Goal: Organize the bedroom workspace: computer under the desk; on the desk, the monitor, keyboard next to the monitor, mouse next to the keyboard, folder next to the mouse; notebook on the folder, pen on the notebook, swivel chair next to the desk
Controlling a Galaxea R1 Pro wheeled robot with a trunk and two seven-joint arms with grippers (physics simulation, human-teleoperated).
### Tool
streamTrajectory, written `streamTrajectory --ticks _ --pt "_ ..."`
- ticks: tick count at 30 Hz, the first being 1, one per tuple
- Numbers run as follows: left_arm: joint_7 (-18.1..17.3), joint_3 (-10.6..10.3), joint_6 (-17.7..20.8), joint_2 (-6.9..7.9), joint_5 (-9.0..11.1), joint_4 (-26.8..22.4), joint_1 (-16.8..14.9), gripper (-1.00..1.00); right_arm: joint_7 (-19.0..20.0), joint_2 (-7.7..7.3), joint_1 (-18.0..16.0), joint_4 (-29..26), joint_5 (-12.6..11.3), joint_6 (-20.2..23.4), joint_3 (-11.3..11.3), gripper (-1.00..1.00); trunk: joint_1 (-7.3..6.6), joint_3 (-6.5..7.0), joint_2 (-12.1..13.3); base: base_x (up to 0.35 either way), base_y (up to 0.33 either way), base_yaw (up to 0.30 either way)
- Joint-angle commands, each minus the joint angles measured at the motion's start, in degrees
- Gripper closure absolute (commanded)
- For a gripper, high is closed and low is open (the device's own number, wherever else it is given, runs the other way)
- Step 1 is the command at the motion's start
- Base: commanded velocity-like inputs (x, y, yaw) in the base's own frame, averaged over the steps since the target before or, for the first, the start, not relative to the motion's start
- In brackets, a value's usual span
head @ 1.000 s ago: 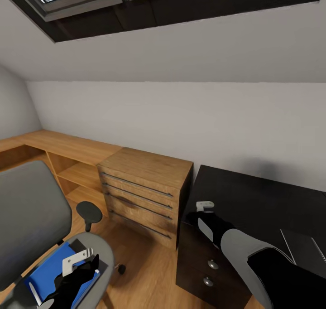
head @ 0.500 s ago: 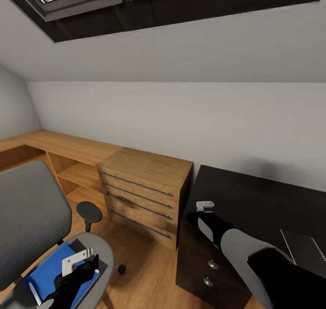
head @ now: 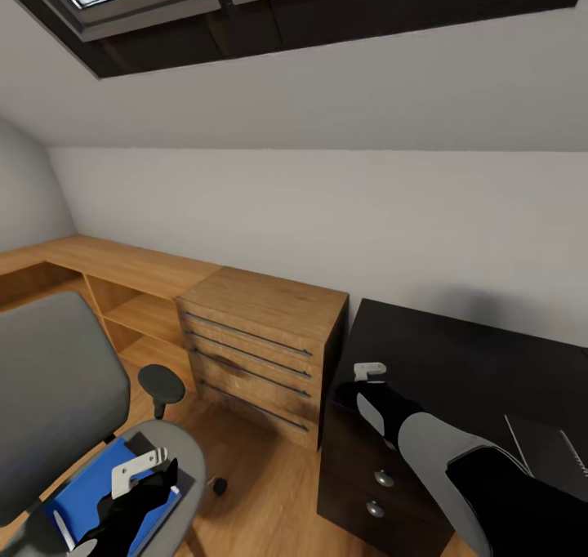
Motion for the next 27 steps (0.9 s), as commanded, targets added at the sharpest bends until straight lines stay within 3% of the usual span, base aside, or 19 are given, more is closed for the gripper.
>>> streamTrajectory --ticks 1,5,7,9,12,16,19,20,23,24,25,27 --pt "0.6 -0.1 0.1 0.07 0.5 -0.1 0.0 -1.0 -0.4 -0.04 0.0 -0.2 -0.7 0.2 0.5 1.0 -0.22 0.14 0.4 0.0 0.0 0.0" --pt "0.6 0.1 0.1 0.08 0.5 -0.1 0.0 -1.0 -0.4 -0.21 0.0 -0.3 -0.9 0.0 -1.1 1.0 -1.1 0.86 2.0 0.0 0.0 0.0" --pt "0.6 0.1 0.1 0.08 0.5 -0.1 0.0 -1.0 -0.5 -0.78 0.0 -1.4 -1.4 0.0 -4.3 1.0 -1.54 1.21 2.8 -0.027 0.0 0.0" --pt "0.6 0.1 0.1 0.08 0.5 -0.1 0.0 -1.0 -0.6 -1.77 0.1 -4.7 -1.6 0.5 -6.0 1.0 -1.98 1.57 3.6 -0.198 0.0 0.0" --pt "0.6 0.1 0.1 0.05 0.5 0.0 0.0 -1.0 -0.7 -2.42 0.2 -8.3 -1.9 2.1 -6.7 1.0 -2.64 2.11 4.8 -0.286 0.0 0.0" --pt "0.7 -0.4 0.2 -0.04 0.4 2.1 0.0 -1.0 -0.8 -4.25 0.5 -13.9 -4.8 6.3 -7.0 1.0 -3.52 2.83 6.4 -0.329 0.0 0.0" --pt "0.7 -0.8 0.3 -0.08 0.4 3.3 0.0 -1.0 -0.8 -5.49 0.9 -17.0 -7.4 8.9 -7.1 1.0 -4.18 3.37 7.6 -0.336 0.0 0.0" --pt "0.7 -1.0 0.3 -0.09 0.3 3.6 0.0 -1.0 -0.9 -6.72 1.7 -19.4 -9.3 10.3 -7.1 1.0 -4.4 3.55 8.0 -0.338 0.0 0.0" --pt "0.6 -1.3 0.4 -0.1 0.3 4.9 0.0 -1.0 -2.3 -8.6 3.1 -23.2 -12.5 12.1 -7.1 1.0 -5.06 4.09 9.2 -0.301 0.0 0.0" --pt "0.7 -1.6 0.4 -0.12 0.3 6.0 0.0 -1.0 -4.8 -9.52 3.5 -25.0 -14.5 13.1 -7.1 1.0 -5.27 4.27 9.6 -0.124 0.0 0.0" --pt "0.7 -1.8 0.4 -0.56 0.2 7.1 0.0 -1.0 -10.8 -10.43 3.9 -28.0 -19.0 14.8 -7.1 1.0 -5.49 4.45 10.0 -0.041 0.0 0.0" --pt "0.7 -1.9 0.4 -1.3 0.1 7.4 0.0 -1.0 -13.9 -10.73 4.4 -29.7 -21.1 15.3 -7.1 1.0 -5.93 4.8 10.8 -0.023 0.0 0.0"
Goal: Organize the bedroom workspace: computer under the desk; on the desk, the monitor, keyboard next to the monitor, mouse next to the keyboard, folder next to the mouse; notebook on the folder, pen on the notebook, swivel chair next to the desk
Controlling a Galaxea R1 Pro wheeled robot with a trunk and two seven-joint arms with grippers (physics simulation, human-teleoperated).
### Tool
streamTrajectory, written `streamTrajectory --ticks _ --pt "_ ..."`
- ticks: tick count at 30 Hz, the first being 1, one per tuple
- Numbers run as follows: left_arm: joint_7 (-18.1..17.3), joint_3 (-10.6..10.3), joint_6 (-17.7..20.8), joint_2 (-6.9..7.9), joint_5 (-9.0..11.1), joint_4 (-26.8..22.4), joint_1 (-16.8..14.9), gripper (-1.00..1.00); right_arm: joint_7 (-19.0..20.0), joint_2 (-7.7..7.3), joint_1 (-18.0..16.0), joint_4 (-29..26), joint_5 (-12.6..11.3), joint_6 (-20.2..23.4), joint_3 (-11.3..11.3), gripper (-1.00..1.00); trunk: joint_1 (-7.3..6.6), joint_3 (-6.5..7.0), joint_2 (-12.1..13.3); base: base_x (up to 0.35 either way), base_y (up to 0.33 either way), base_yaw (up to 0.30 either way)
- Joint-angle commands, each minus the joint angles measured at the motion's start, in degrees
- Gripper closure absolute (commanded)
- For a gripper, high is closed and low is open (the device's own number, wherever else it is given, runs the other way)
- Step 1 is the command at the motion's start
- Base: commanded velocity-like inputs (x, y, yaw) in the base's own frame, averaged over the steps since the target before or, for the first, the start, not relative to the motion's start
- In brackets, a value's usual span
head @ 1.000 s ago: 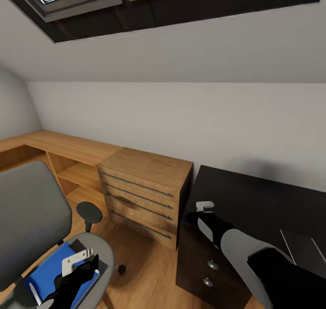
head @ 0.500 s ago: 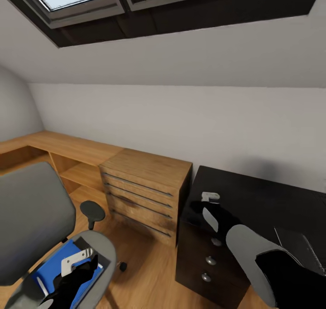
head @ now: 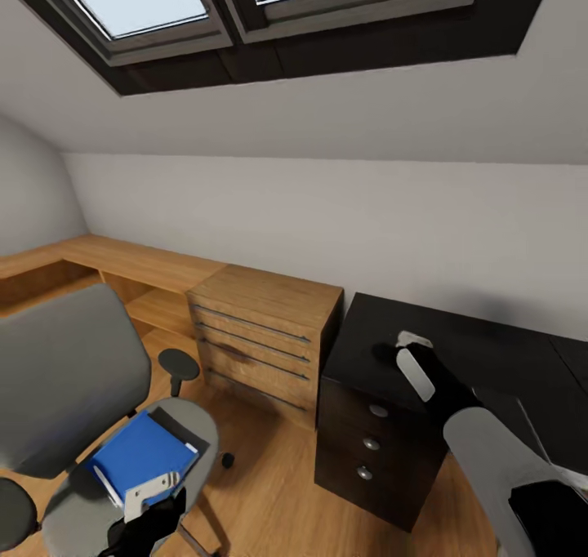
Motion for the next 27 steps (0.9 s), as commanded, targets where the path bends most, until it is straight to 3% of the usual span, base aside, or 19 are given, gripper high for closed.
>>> streamTrajectory --ticks 1,2,3,7,11,19,27 --pt "0.5 -0.4 0.1 -0.6 0.3 0.1 0.0 -1.0 -2.2 -0.23 0.3 -1.3 -1.7 0.2 0.4 1.0 -0.22 0.13 0.4 -0.013 0.0 0.0" --pt "0.6 -4.8 0.0 -2.42 -6.1 1.6 0.0 -1.0 -8.8 -0.77 2.5 -7.1 -3.9 1.0 0.4 1.0 -0.44 0.32 0.8 -0.001 0.0 -0.128" --pt "0.6 -5.0 0.0 -2.44 -6.4 1.7 0.0 -1.0 -9.2 -0.84 2.6 -7.5 -4.3 1.1 0.4 1.0 -0.66 0.52 1.2 0.0 0.0 -0.173" --pt "0.6 -5.4 0.0 -2.49 -7.0 1.8 0.0 -1.0 -9.8 -2.33 3.0 -8.4 -8.2 1.1 0.3 1.0 -1.1 0.91 2.0 0.0 0.0 -0.248" --pt "0.5 -5.4 -0.1 -2.52 -7.1 1.9 0.0 -1.0 -9.9 -2.83 3.0 -8.4 -8.9 1.0 0.3 1.0 -1.1 0.92 2.0 0.0 0.0 -0.284" --pt "0.5 -5.3 -0.2 -2.45 -7.1 1.9 0.0 -1.0 -9.9 -3.46 3.0 -8.4 -9.1 1.0 -1.9 1.0 -1.1 0.82 2.0 0.0 0.0 -0.283" --pt "0.5 -5.3 -0.2 -2.44 -7.1 1.9 0.0 -1.0 -9.9 -3.61 3.0 -8.4 -9.1 1.1 -2.1 1.0 -1.1 0.75 2.0 -0.079 -0.045 -0.061"
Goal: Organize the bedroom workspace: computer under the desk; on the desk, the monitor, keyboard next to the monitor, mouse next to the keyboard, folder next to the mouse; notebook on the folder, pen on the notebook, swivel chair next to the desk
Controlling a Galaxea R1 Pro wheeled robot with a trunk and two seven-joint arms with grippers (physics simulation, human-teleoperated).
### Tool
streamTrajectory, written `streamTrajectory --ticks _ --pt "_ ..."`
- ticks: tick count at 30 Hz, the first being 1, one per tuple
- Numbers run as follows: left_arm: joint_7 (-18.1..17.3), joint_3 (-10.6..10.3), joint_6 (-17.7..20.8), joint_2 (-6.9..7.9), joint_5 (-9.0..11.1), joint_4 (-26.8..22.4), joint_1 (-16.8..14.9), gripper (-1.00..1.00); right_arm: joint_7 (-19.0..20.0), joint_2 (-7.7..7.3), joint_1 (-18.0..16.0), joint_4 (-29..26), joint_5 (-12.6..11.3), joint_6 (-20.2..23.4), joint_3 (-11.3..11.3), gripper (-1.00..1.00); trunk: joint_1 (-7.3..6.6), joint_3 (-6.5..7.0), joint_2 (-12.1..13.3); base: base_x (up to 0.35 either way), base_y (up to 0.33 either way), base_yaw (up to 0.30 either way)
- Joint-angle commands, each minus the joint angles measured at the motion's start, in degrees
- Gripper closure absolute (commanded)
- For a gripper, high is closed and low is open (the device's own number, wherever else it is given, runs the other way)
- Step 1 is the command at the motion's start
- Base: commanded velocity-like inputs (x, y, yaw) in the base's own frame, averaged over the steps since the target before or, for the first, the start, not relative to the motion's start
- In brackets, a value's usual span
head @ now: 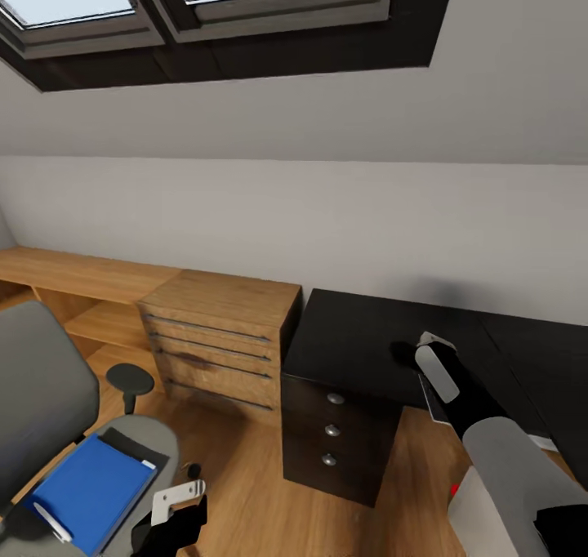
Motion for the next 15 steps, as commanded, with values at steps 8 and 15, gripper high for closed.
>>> streamTrajectory --ticks 8,15 --pt "0.6 -0.1 0.1 0.06 0.6 -0.1 0.0 -1.0 -0.6 -1.26 -0.1 -0.1 -0.7 0.7 0.3 1.0 0.01 -0.06 0.0 -0.002 -0.001 -0.266" --pt "0.6 -0.1 0.0 0.06 0.6 -0.1 0.0 -1.0 -0.6 -2.84 -0.1 -1.2 -0.7 2.7 0.3 1.0 0.01 -0.06 0.0 0.0 0.0 -0.291"
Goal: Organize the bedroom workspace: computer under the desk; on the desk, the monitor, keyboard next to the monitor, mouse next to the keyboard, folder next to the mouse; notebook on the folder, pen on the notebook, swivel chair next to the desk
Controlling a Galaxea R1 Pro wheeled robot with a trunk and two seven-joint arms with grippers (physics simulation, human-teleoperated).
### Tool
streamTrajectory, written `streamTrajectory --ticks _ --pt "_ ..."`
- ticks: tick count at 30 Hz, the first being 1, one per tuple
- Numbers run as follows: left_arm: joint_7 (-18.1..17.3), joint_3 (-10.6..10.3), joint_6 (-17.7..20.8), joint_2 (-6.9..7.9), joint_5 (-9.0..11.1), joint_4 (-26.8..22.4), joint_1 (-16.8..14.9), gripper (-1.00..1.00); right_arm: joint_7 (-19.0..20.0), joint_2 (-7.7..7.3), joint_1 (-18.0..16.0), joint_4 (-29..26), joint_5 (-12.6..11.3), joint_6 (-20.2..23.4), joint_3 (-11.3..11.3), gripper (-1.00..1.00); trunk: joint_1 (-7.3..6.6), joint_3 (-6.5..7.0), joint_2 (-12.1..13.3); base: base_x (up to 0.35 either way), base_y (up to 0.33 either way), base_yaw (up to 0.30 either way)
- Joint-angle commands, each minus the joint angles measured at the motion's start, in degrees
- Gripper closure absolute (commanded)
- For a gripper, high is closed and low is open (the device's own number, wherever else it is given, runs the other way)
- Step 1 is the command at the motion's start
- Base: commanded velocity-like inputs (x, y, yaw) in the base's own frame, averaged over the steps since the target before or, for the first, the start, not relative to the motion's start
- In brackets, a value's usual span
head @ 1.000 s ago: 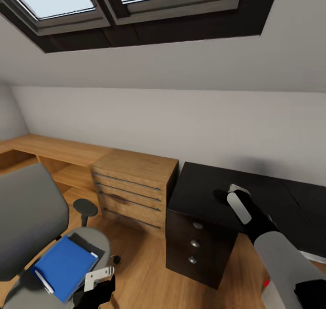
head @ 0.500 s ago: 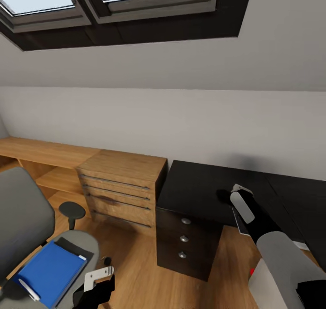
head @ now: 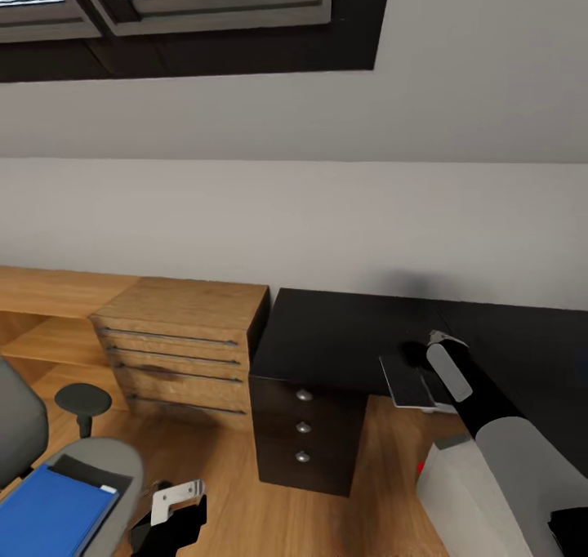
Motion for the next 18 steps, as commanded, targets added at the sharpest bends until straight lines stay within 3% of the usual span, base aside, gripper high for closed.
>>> streamTrajectory --ticks 1,11,14,15,18 --pt "0.5 -0.1 0.1 0.06 0.5 -0.1 0.0 -1.0 -0.6 -0.12 -0.1 -0.1 -0.7 0.1 0.3 1.0 0.01 -0.06 0.0 0.0 0.0 -0.292" --pt "0.5 -0.1 0.1 0.06 0.5 -0.1 0.0 -1.0 -0.5 -0.9 -0.1 -0.4 -0.7 1.1 0.4 1.0 0.01 -0.06 0.0 0.0 0.0 -0.294" --pt "0.5 -0.1 0.1 0.1 0.4 -0.1 0.0 -1.0 -0.3 -0.99 -0.1 -0.7 -0.3 3.5 0.7 1.0 0.01 -0.06 0.0 0.0 0.0 -0.296" --pt "0.5 0.0 0.1 0.2 0.4 -0.2 0.0 -1.0 -0.1 -2.19 -0.1 -1.0 0.3 6.7 0.8 1.0 0.01 -0.06 0.0 0.0 0.0 -0.296" --pt "0.4 0.1 0.1 0.24 0.5 -0.2 0.0 -1.0 1.2 -4.07 0.1 -1.1 0.5 7.7 0.9 1.0 0.01 -0.06 0.0 0.0 0.0 -0.296"
